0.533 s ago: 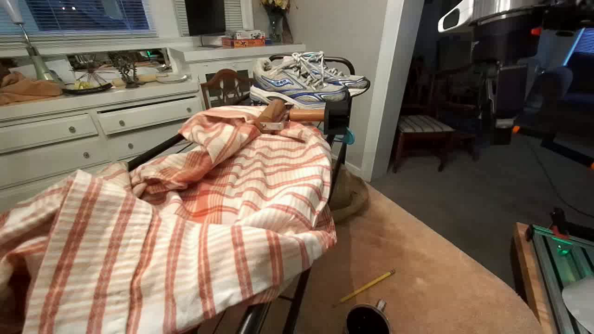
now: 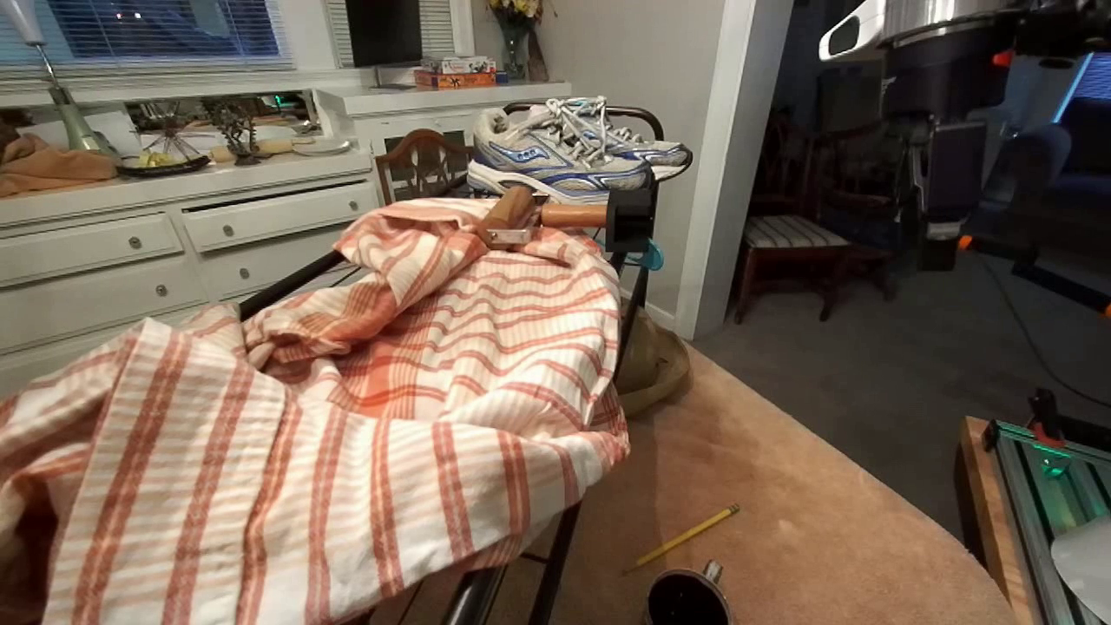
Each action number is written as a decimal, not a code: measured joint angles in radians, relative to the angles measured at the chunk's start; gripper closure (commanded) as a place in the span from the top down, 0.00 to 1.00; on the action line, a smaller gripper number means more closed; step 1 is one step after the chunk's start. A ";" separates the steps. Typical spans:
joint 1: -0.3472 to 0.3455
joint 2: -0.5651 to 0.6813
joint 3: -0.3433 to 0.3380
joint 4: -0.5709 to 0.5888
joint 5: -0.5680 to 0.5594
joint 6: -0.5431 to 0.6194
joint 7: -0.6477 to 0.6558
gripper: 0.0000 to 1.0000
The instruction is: Use the wooden roller to roll over the sneakers.
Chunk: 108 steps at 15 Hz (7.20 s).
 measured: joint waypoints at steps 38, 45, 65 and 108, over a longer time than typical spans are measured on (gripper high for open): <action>0.244 0.099 -0.210 -0.174 0.075 1.087 -0.426 1.00; 0.277 0.140 -0.269 -0.171 0.085 1.149 -0.540 1.00; 0.413 0.204 -0.378 -0.170 0.147 1.327 -0.561 1.00; 0.838 -0.110 -0.837 -0.299 0.243 1.489 -0.907 1.00</action>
